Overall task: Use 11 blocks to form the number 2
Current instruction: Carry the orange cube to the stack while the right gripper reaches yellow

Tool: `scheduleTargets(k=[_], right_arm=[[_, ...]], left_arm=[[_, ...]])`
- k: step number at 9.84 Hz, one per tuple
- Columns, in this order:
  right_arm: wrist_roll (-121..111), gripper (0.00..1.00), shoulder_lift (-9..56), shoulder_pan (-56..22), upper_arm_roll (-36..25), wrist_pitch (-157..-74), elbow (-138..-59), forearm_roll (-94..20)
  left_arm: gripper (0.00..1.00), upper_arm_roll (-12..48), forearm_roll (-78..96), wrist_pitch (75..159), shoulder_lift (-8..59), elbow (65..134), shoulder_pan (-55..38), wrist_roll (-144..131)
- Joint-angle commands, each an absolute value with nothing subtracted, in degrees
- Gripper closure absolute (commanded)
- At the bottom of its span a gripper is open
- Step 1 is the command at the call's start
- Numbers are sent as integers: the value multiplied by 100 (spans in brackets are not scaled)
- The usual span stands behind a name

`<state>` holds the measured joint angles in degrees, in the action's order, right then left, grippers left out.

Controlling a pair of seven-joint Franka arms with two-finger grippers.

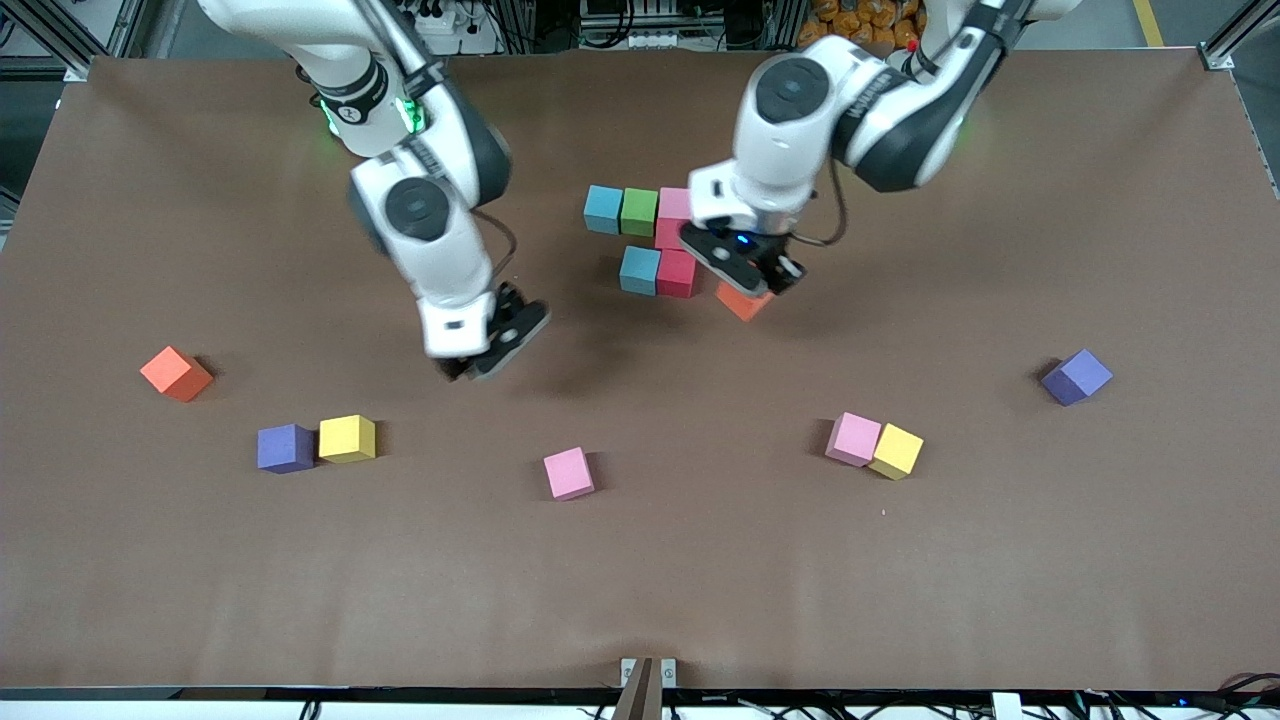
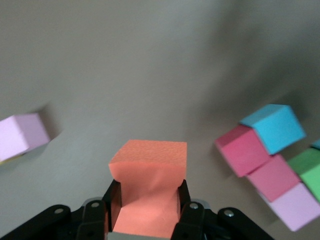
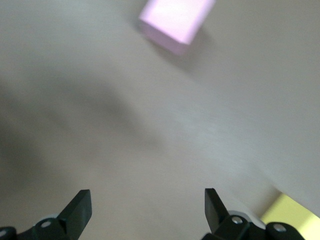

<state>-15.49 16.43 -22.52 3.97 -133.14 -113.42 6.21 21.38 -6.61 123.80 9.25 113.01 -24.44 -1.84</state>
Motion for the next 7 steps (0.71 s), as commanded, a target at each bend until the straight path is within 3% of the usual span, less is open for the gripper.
scheduleTargets(k=[1, 7], right_arm=[[-1591, 0, 1713, -1629, 483, -13201, -11163, 721], [-6593, 0, 2468, -379, 501, -13280, -10828, 642]], left_arm=[[79, 2109, -1000, 12252, 1474, 10550, -2916, -9], [82, 2013, -1310, 12243, 2530, 9414, -3840, 629]])
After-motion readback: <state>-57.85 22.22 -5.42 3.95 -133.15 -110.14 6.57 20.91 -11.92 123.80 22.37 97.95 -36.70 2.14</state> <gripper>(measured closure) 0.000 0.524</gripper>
